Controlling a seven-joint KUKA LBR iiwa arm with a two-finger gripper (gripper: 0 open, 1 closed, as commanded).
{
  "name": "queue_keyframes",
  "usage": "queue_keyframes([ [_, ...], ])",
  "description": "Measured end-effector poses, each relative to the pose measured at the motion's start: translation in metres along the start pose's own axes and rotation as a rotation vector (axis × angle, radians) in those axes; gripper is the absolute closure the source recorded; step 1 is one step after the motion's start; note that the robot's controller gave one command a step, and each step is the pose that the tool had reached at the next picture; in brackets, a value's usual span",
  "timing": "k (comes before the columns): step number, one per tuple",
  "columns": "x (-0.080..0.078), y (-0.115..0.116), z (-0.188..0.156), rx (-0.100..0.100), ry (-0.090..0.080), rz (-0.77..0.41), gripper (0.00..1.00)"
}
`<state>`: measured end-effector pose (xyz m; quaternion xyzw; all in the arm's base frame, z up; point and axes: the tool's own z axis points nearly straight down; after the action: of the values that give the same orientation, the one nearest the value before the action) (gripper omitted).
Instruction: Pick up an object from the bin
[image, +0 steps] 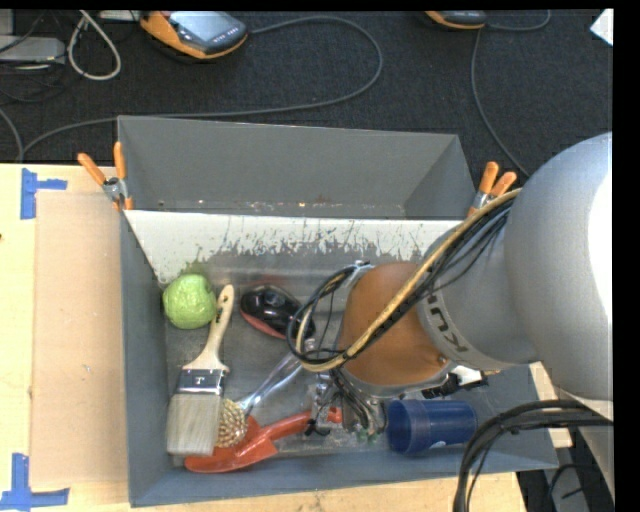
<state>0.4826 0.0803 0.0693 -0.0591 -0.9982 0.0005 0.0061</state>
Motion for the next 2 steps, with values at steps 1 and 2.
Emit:
queue_keyframes([
  [1,0.000,0.000,0.000,0.000,0.000,0.000,1.00],
  [2,-0.016,-0.033,-0.001,-0.001,0.000,-0.099,1.00],
])
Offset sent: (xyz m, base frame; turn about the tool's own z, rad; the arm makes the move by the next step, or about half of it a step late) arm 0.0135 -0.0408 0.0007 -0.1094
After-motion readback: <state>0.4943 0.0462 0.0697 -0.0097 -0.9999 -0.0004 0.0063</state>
